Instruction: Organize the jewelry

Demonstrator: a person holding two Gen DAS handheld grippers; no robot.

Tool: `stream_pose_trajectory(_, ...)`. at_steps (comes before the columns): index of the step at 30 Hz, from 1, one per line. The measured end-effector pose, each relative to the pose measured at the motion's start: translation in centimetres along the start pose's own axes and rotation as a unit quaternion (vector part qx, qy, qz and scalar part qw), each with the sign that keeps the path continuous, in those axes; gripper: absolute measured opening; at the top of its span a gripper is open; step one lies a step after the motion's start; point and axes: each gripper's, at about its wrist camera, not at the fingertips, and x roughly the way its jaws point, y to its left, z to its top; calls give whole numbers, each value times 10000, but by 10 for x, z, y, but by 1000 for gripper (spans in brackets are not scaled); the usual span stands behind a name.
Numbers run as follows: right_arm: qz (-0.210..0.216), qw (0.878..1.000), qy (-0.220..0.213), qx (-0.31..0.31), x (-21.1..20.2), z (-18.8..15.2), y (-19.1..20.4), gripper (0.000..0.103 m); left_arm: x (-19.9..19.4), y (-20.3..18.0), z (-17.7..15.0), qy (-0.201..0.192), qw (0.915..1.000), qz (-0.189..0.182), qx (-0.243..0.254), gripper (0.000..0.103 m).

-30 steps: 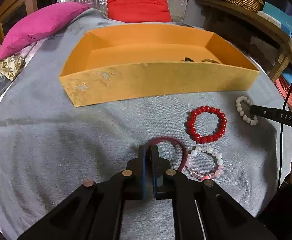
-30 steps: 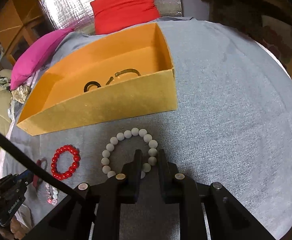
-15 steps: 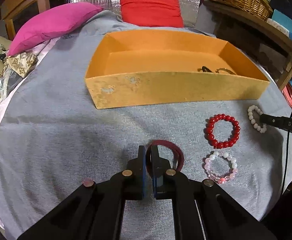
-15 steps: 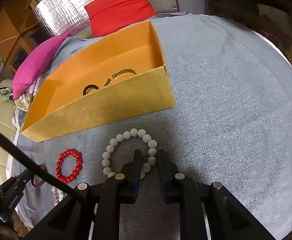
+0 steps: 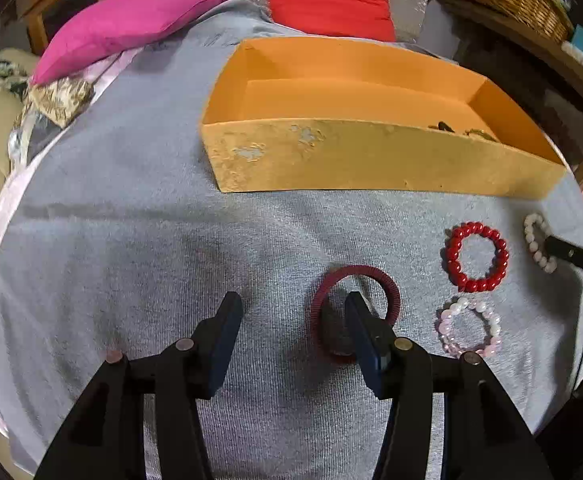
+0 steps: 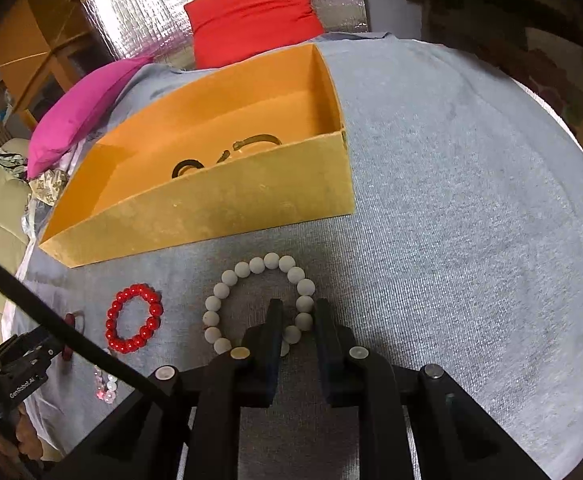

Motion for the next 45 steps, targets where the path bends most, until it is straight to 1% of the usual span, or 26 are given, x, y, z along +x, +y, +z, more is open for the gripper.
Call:
stream_pose_trajectory(4, 36, 10000, 37, 35, 2, 1, -1, 19, -4, 4, -1, -13, 9998, -176, -79, 56)
stream_pose_trajectory(6, 83, 9999, 50, 70, 3, 2, -3, 19, -8, 4, -3, -39, 9995, -302, -61, 59)
stream_pose_trajectory(8, 141, 9998, 63, 133, 3, 2, -5, 19, -12, 3, -3, -99, 9992, -384, -33, 68)
stream_pose_trajectory(10, 204, 9996, 69, 191, 4, 2, -8, 19, -14, 0, -4, -115, 9991, -408, 33, 68)
stream_pose_trajectory(15, 241, 9996, 65, 163, 4, 3, -8, 20, -9, -11, -4, 76, 9983, -565, 101, 69)
stream_pose_trajectory(19, 286, 9994, 52, 162, 3, 2, -9, 20, -8, -16, -5, 97, 9975, -694, 99, 69)
stream_pose_trajectory(22, 314, 9994, 46, 153, 3, 2, -11, 20, 1, -15, -6, 242, 9978, -611, 16, 69)
stream_pose_trajectory(27, 349, 9993, 45, 162, 2, 1, -12, 21, 3, -22, -9, 214, 9985, -475, 156, 69)
stream_pose_trajectory(28, 353, 9992, 44, 160, 2, 1, -11, 21, 3, -25, -10, 198, 9986, -418, 239, 70)
stream_pose_trajectory(29, 357, 9992, 42, 160, 2, 1, -11, 21, 5, -30, -10, 195, 9985, -407, 304, 75)
stream_pose_trajectory(31, 364, 9992, 38, 153, 2, 1, -12, 21, 7, -38, -13, 195, 9979, -373, 485, 79)
stream_pose_trajectory(34, 390, 9991, 41, 166, 1, 0, -12, 21, 5, -41, -15, 173, 9977, -299, 591, 79)
stream_pose_trajectory(36, 407, 9990, 48, 169, 1, 0, -13, 21, 4, -41, -14, 191, 9977, -365, 545, 79)
stream_pose_trajectory(39, 429, 9989, 64, 151, 1, 1, -13, 21, -2, -27, -13, 172, 9980, -554, 262, 79)
stream_pose_trajectory(42, 467, 9988, 79, 149, 1, 0, -14, 21, -5, -19, -12, 161, 9989, -435, 89, 79)
stream_pose_trajectory(45, 500, 9986, 89, 139, 0, 1, -15, 21, -12, -11, -9, -55, 9996, -290, 15, 79)
